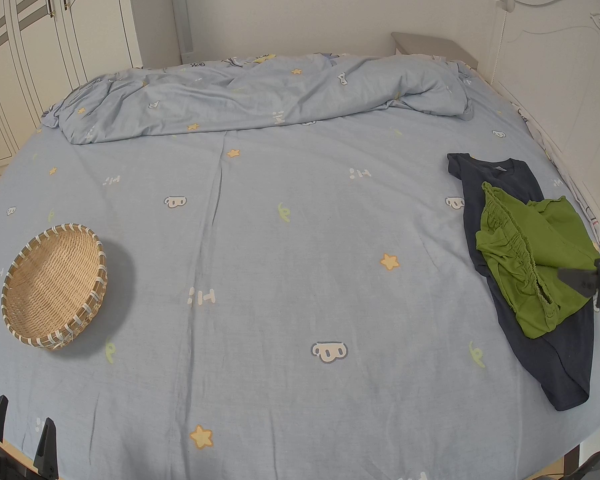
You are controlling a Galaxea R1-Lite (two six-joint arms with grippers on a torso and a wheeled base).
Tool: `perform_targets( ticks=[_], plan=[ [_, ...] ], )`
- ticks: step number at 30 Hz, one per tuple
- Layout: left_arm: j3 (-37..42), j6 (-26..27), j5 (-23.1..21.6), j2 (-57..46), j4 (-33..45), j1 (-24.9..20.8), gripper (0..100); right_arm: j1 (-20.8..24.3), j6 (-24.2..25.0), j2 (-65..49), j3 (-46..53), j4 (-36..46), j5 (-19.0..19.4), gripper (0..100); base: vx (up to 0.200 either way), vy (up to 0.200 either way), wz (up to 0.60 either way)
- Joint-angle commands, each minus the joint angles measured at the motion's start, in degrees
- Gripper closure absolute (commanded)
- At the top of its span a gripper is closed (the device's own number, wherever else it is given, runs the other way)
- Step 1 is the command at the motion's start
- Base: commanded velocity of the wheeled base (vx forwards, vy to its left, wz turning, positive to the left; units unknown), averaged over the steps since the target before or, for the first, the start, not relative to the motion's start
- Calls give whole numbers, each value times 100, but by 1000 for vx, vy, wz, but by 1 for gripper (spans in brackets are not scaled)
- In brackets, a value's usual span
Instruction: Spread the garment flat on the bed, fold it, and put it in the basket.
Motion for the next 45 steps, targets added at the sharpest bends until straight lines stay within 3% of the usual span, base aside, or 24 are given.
perform_targets(
  ticks=[1, 7, 13, 29, 30, 34, 45],
  plan=[
    [101, -2, 2, -93, -2, 4, 0, -503, -201, 3327, -1538, -451, -23, 0, 0, 0, 0],
    [101, -2, 2, -93, -2, 4, 0, -670, -140, 3872, -1784, -548, -15, 0, 0, 0, 0],
    [101, -2, 2, -93, -2, 4, 0, -714, -87, 4109, -1740, -1154, -6, 0, 0, 0, 0],
    [101, -2, 2, -93, -2, 4, 0, -661, 45, 4637, -1968, -1392, 38, 0, 0, 0, 0],
    [101, -2, 2, -93, -11, 4, 0, -661, 89, 4646, -1977, -1436, 38, 100, 0, 0, 0],
    [101, -2, 2, -93, -2, 4, 0, -661, 326, 4690, -2065, -1594, 91, 100, 0, 0, 0],
    [101, -2, 2, -93, -2, 4, 0, -556, 335, 4558, -2214, -1330, 100, 100, 0, 0, 0]
  ],
)
